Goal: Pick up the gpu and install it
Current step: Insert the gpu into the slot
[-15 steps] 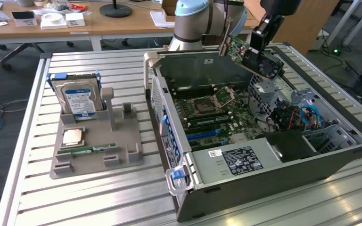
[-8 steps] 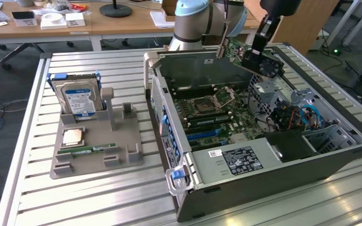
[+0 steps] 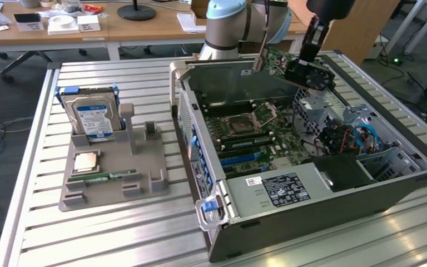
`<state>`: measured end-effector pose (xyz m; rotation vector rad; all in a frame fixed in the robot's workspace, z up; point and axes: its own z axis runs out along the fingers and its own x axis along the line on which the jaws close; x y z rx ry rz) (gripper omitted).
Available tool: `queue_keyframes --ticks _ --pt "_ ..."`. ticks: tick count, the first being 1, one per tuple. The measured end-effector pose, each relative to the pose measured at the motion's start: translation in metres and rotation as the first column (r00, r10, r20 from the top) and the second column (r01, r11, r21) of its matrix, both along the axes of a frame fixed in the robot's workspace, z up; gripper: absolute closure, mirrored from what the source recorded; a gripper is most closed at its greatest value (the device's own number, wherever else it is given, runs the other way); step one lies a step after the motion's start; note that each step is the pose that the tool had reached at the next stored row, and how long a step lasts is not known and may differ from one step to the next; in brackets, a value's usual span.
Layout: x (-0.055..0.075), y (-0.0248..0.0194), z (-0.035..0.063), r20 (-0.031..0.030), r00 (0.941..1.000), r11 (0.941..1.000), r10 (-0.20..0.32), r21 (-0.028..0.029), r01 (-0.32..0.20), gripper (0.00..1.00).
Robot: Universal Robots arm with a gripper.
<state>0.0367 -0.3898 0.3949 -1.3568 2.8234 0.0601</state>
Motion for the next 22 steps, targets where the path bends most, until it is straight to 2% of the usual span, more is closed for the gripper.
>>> queue_keyframes --ticks 3,6,11,14,17,22 --pt "0.0000 0.0000 -0.0004 0.0000 0.9985 0.9985 0.054 0.0000 -0.054 0.74" --pt "0.0000 0.0000 -0.0008 0.0000 0.9942 0.9942 0.108 0.0000 -0.108 0.74" --pt "0.0000 0.0000 -0.0014 0.0000 0.9803 0.9803 0.197 0.0000 -0.197 0.74" --pt "0.0000 0.0000 -0.0017 -0.0001 0.9678 0.9678 0.252 -0.0001 -0.252 0.74" --pt "0.0000 0.0000 -0.0021 0.0000 0.9528 0.9528 0.304 0.0000 -0.304 0.74" --pt "0.0000 0.0000 -0.0026 0.0000 0.9213 0.9213 0.389 0.0000 -0.389 0.74"
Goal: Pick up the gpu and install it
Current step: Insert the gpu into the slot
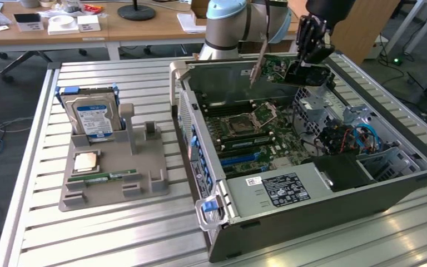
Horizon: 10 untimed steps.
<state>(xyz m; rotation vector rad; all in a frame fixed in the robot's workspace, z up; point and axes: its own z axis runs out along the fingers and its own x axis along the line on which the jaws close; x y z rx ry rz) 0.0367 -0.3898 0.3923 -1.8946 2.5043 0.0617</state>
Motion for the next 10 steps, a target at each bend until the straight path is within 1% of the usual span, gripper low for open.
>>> queue_keyframes --ticks 3,5,7,10 --pt "0.0000 0.0000 -0.0003 0.0000 0.9985 0.9985 0.054 0.0000 -0.054 0.74" --pt "0.0000 0.0000 -0.0006 0.0000 0.9958 0.9958 0.091 0.0000 -0.091 0.74" --pt "0.0000 0.0000 -0.0008 0.0000 0.9919 0.9919 0.127 0.0000 -0.127 0.74" --pt "0.0000 0.0000 -0.0012 0.0000 0.9836 0.9836 0.180 0.0000 -0.180 0.74"
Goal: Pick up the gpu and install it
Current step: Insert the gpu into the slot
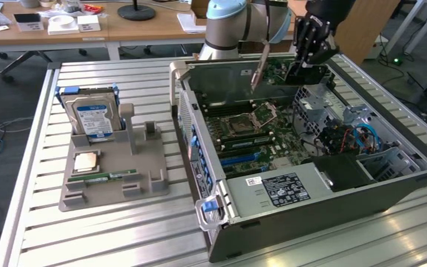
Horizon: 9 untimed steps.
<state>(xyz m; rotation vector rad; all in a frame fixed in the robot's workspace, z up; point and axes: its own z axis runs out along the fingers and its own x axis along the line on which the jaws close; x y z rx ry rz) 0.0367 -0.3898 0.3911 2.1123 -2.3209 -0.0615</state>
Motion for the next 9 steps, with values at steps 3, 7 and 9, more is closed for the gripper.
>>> queue_keyframes --ticks 3,7,9 --pt "0.0000 0.0000 -0.0003 0.0000 0.9985 0.9985 0.055 0.0000 -0.055 0.74" --pt "0.0000 0.0000 -0.0005 0.0000 0.9930 0.9930 0.118 -0.0002 -0.118 0.74" --pt "0.0000 0.0000 -0.0006 0.0000 0.9928 0.9928 0.120 -0.0003 -0.120 0.74"
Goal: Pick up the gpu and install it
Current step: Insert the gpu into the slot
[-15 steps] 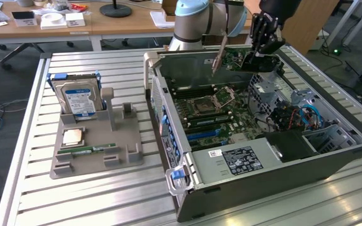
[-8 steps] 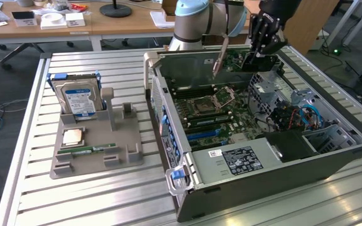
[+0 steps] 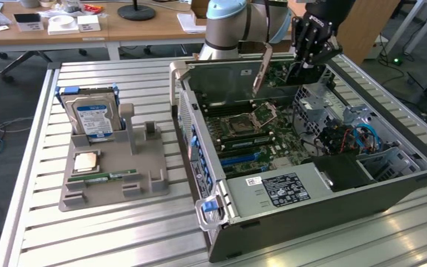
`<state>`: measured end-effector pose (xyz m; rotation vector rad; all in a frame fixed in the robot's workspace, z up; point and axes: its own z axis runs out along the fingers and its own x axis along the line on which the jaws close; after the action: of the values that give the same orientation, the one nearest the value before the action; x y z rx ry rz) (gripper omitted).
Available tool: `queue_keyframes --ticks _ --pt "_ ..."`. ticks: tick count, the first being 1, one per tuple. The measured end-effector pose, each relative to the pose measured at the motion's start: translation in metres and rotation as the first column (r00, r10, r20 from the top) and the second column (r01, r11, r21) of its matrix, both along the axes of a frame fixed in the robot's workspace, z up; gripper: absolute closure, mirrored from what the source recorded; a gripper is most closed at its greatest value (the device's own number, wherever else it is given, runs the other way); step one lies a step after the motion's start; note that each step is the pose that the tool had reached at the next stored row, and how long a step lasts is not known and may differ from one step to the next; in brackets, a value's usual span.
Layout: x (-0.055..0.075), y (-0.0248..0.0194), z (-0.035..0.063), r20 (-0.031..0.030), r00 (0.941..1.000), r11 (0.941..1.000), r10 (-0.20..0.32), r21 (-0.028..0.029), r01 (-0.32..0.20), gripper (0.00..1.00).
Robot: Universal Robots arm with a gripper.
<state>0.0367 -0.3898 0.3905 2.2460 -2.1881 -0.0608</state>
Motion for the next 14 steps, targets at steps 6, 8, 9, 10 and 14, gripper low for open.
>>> queue_keyframes --ticks 6,8,9,10,14 --pt "0.0000 0.0001 -0.0020 0.0022 1.0000 1.0000 0.000 0.0017 0.000 0.74" --pt "-0.0006 0.0001 -0.0040 0.0096 1.0000 1.0000 0.000 0.0018 0.000 0.74" --pt "-0.0016 0.0000 -0.0060 0.0188 0.9998 1.0000 0.000 0.0017 0.000 0.74" --pt "-0.0021 0.0000 -0.0068 0.0228 0.9997 1.0000 0.000 0.0017 0.000 0.74" --pt "-0.0028 0.0000 -0.0072 0.0240 0.9997 1.0000 0.000 0.0016 0.000 0.74"
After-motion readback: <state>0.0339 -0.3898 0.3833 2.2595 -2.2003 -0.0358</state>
